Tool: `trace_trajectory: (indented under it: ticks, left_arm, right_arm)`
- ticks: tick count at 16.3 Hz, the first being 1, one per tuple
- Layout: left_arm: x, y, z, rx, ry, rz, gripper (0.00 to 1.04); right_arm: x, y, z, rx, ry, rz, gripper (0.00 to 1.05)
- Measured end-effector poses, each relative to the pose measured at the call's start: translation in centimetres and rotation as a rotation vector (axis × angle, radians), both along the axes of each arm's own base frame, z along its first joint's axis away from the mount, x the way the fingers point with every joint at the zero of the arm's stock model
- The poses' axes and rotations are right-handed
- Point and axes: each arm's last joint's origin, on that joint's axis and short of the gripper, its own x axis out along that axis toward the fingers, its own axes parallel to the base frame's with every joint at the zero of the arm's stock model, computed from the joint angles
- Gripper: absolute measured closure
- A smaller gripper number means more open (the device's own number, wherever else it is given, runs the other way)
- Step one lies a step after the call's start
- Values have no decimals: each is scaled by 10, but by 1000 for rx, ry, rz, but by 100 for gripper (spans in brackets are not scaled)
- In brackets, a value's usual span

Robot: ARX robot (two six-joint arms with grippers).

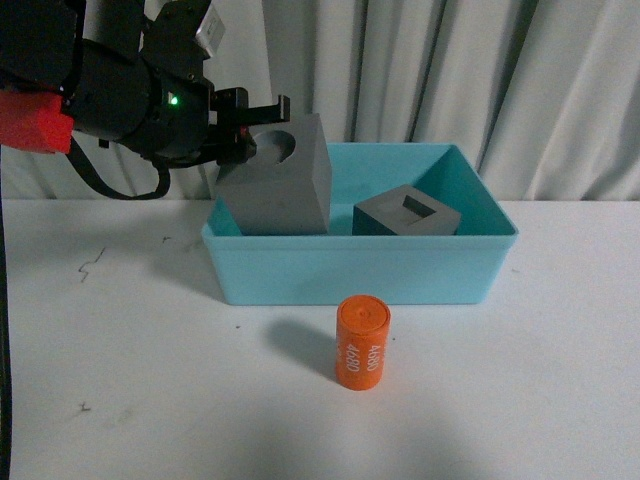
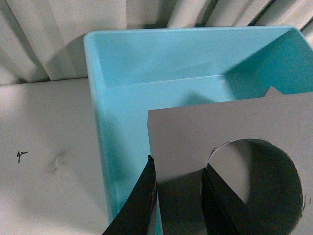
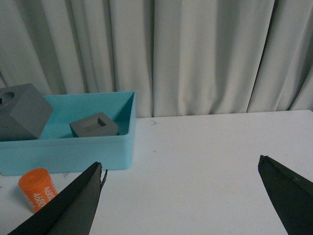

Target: Place gray and orange parts in blue box

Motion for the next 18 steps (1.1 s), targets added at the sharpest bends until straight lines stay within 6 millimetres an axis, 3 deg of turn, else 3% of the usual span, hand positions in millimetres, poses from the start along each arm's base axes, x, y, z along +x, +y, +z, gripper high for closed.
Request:
trace_trajectory:
  ticks: [6,10,13,14,16,18]
  left_arm:
    - [2,12,-9,12,10,40,84]
    - [-11,23,-13,7,37,65,46]
    - [-44,42,9,-95,62,87,17]
    - [-71,57,27,-172,66,117,5]
    - [-122,81,44,-262,84,162,7]
    - [-188,113,40,-324,139,295,7]
  right_arm:
    - [0,0,0,0,0,0,6]
    - [0,0,0,0,0,0,6]
    - [0,0,0,0,0,0,6]
    - [0,0,0,0,0,0,6]
    - [0,0,0,0,0,0,6]
    - [0,0,0,0,0,0,6]
